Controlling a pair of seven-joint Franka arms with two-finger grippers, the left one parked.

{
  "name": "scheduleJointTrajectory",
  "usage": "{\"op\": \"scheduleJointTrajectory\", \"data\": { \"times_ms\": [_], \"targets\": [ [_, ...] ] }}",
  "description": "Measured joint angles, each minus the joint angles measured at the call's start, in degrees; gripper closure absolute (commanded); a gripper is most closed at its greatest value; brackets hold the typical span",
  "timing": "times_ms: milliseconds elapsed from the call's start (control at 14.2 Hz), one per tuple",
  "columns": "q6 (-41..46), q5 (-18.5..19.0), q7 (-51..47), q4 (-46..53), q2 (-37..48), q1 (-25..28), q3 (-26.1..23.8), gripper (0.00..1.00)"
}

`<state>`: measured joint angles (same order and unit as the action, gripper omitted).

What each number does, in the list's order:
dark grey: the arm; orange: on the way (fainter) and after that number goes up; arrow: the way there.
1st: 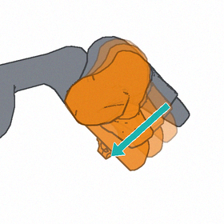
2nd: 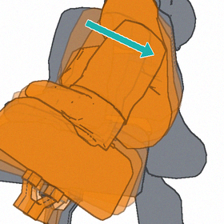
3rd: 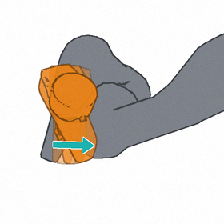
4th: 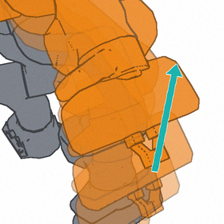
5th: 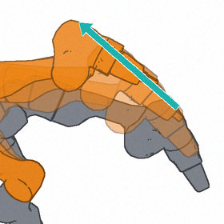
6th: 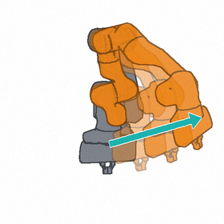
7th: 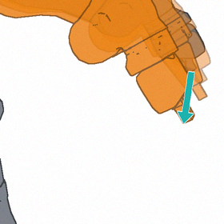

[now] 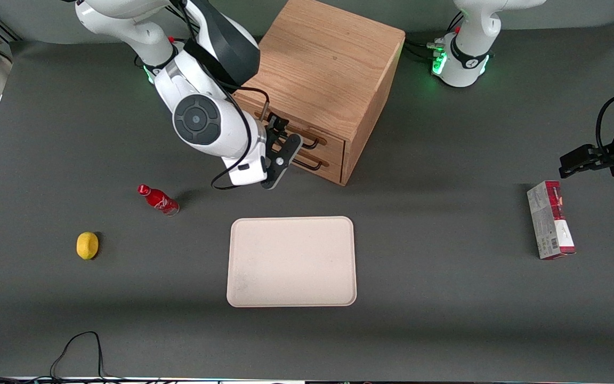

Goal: Open upper drawer

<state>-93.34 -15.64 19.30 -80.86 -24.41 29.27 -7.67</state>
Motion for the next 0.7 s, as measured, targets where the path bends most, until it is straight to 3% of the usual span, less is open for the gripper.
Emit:
{"op": "scheduleJointTrajectory", "data": {
  "times_ms": [702],
  "targets": [
    [-0.87,1.49,1.84,-3.59,0.02,1.04,0.00,0.00]
  ]
}}
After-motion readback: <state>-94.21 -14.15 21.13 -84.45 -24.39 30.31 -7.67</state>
